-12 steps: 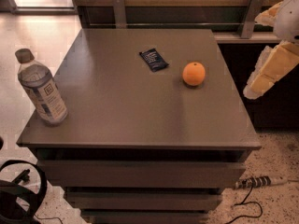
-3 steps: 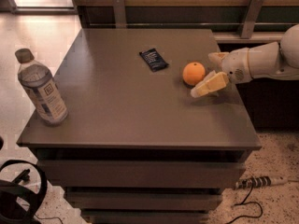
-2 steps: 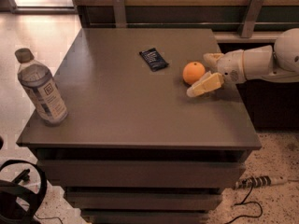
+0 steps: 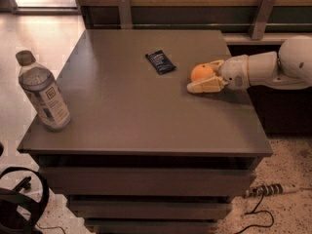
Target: Move orange near blue plastic bottle
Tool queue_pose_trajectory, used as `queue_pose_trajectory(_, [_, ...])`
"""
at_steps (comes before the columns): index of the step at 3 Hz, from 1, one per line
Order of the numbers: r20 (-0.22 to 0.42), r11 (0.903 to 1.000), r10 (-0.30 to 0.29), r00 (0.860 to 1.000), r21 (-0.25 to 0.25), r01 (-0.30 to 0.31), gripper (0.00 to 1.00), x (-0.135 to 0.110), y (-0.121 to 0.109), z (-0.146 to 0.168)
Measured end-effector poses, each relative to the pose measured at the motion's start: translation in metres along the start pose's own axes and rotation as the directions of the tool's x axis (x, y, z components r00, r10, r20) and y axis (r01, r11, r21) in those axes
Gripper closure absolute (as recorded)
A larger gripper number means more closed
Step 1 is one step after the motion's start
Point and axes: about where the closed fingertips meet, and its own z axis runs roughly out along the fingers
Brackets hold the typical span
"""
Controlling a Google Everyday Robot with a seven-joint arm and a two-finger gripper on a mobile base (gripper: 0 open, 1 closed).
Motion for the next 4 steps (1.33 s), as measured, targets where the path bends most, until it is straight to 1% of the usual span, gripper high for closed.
queue_pose_trajectory(2, [0.001,0.9999,-0.001,1.000,-0.010,0.001,0.87,-0.0008,0.0020,0.0056])
queue_pose_trajectory(3, [0.001,0.9999,-0.001,1.000,-0.015,0.001,1.00,-0.0011,0.0030,0.0081])
queue_pose_trajectory(4, [0.001,0.9999,-0.001,1.000,-0.015,0.001,1.00,-0.0011,0.0030,0.0082])
